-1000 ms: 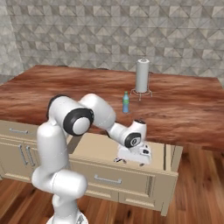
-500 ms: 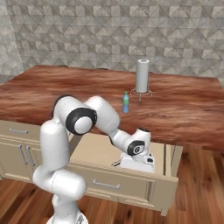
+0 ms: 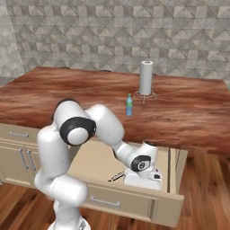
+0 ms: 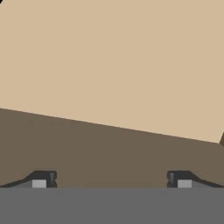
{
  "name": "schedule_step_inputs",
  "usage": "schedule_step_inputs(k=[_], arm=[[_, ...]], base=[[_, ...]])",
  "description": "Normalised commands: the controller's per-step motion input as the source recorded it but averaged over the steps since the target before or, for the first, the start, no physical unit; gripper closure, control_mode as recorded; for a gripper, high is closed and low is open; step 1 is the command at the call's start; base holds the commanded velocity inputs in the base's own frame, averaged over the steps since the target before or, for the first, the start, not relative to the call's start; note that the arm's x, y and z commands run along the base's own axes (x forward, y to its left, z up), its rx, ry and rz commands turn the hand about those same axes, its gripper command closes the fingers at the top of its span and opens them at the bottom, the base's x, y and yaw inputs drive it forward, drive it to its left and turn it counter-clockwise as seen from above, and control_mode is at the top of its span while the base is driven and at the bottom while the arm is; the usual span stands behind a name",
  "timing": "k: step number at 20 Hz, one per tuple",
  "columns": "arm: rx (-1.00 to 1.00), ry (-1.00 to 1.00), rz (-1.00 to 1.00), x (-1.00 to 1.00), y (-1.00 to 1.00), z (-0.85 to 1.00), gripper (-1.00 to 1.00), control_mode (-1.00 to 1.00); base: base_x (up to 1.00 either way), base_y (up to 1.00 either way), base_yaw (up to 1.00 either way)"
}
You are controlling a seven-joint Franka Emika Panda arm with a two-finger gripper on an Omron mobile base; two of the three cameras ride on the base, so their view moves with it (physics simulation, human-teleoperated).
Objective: Pick the tongs from the drawer and place it on the counter.
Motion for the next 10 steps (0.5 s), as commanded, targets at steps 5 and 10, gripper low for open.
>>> schedule_step_inputs(k=[5,10], arm=[[0.09,0.00,0.00,-0.05,0.00,-0.01,-1.00,-1.00],[0.00,0.00,-0.02,0.00,0.11,0.02,-1.00,-1.00]], base=[[0.00,0.00,0.00],[0.00,0.00,0.00]])
